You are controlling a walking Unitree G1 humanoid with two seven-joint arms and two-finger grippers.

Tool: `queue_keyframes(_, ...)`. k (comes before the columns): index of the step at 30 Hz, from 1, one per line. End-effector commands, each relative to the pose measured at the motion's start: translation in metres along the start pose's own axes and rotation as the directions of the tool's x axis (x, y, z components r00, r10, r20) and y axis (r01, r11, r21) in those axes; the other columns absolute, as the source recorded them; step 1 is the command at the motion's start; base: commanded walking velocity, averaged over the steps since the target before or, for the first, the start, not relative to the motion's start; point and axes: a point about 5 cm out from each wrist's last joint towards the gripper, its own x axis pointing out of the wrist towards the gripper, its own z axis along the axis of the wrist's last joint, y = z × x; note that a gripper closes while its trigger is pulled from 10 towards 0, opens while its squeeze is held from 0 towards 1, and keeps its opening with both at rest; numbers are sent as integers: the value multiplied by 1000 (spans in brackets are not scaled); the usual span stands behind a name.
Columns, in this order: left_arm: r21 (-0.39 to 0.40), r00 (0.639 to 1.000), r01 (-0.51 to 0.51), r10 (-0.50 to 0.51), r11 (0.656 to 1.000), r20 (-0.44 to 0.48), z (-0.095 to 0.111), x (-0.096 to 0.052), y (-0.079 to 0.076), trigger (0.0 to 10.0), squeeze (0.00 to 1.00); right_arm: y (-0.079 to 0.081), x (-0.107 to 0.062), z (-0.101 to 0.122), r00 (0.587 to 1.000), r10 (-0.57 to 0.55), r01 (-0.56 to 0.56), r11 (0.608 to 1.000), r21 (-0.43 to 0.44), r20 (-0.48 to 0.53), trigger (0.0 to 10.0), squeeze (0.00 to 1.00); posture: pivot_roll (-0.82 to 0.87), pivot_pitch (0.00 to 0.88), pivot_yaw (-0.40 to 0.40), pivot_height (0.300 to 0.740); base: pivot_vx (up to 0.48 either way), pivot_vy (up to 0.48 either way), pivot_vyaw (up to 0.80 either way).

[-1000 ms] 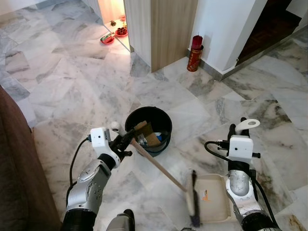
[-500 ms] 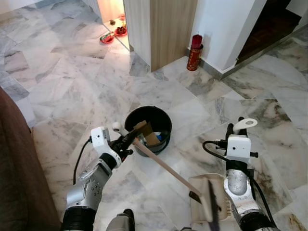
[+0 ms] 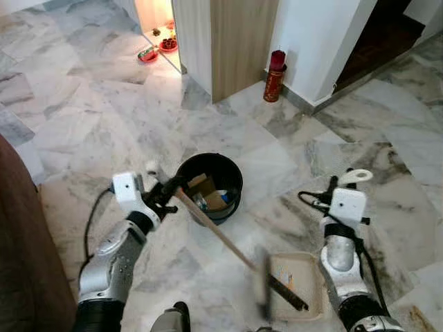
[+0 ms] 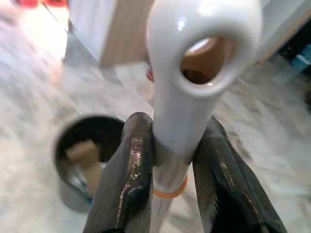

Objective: Sweep floor

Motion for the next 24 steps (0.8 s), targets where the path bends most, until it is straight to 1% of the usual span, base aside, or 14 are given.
queue_keyframes(1, 16, 996, -5, 4, 1000, 86, 18, -5, -1, 10000, 0, 1, -1, -7, 998, -10, 13, 999, 39, -67, 10000, 0, 118, 67, -2, 740, 0, 0, 0)
queue_keyframes(2, 16, 996, -5, 4, 1000, 86, 18, -5, -1, 10000, 0, 1, -1, -7, 998, -10, 13, 999, 39, -67, 10000, 0, 118, 67, -2, 740, 0, 0, 0)
queue_keyframes(3, 24, 994, -14, 11, 1000, 110, 26, -8, 0, 10000, 0, -2, 2, -6, 997, -23, 26, 999, 46, -72, 10000, 0, 125, 44, -6, 740, 0, 0, 0)
queue_keyframes(6, 35, 992, -8, 4, 999, 122, 31, -9, -2, 10000, 0, -4, 6, -5, 996, -29, 33, 998, 55, -79, 10000, 0, 137, 24, -11, 740, 0, 0, 0)
queue_keyframes(7, 48, 993, 0, -6, 999, 121, 32, -8, -5, 10000, 0, -4, 8, -5, 996, -26, 31, 998, 60, -83, 10000, 0, 146, 2, -18, 740, 0, 0, 0)
queue_keyframes(8, 61, 993, 8, -15, 998, 119, 33, -9, -6, 10000, 0, -4, 9, -4, 996, -23, 29, 998, 64, -85, 10000, 0, 148, 0, -22, 740, 0, 0, 0)
queue_keyframes(9, 86, 993, 5, -15, 996, 117, 35, -14, -8, 10000, 0, -6, 11, -2, 997, -25, 31, 997, 73, -79, 10000, 0, 147, 0, -24, 740, 0, 0, 0)
queue_keyframes(12, 91, 994, -21, 11, 996, 111, 32, -17, -2, 10000, 0, -10, 16, 0, 996, -42, 48, 996, 76, -78, 10000, 0, 151, 0, -37, 740, 0, 0, 0)
queue_keyframes(17, 73, 995, -21, 13, 997, 101, 29, -20, -5, 10000, 0, -21, 21, 0, 991, -86, 95, 992, 87, -100, 10000, 0, 160, 0, -50, 740, 0, 0, 0)
queue_keyframes(18, 67, 996, -19, 13, 998, 88, 27, -21, -4, 10000, 0, -23, 23, 0, 990, -94, 104, 990, 97, -107, 10000, 0, 162, 0, -52, 740, 0, 0, 0)
queue_keyframes(19, 74, 998, -13, 9, 997, 58, 22, -25, -3, 10000, 0, -27, 25, 1, 989, -106, 118, 986, 117, -105, 10000, 0, 162, 0, -55, 740, 0, 0, 0)
queue_keyframes(20, 74, 998, -13, 9, 997, 58, 22, -25, -3, 10000, 0, -27, 25, 1, 989, -106, 118, 986, 117, -105, 10000, 0, 162, 0, -55, 740, 0, 0, 0)
queue_keyframes(22, 95, 999, -29, 27, 995, 23, 17, -33, 4, 10000, 0, -34, 29, 4, 984, -139, 157, 973, 168, -112, 10000, 0, 161, 0, -54, 740, 0, 0, 0)
queue_keyframes(24, 109, 999, -39, 38, 993, 11, 15, -36, 7, 10000, 0, -38, 30, 4, 978, -165, 190, 961, 204, -130, 10000, 0, 162, 0, -54, 740, 0, 0, 0)
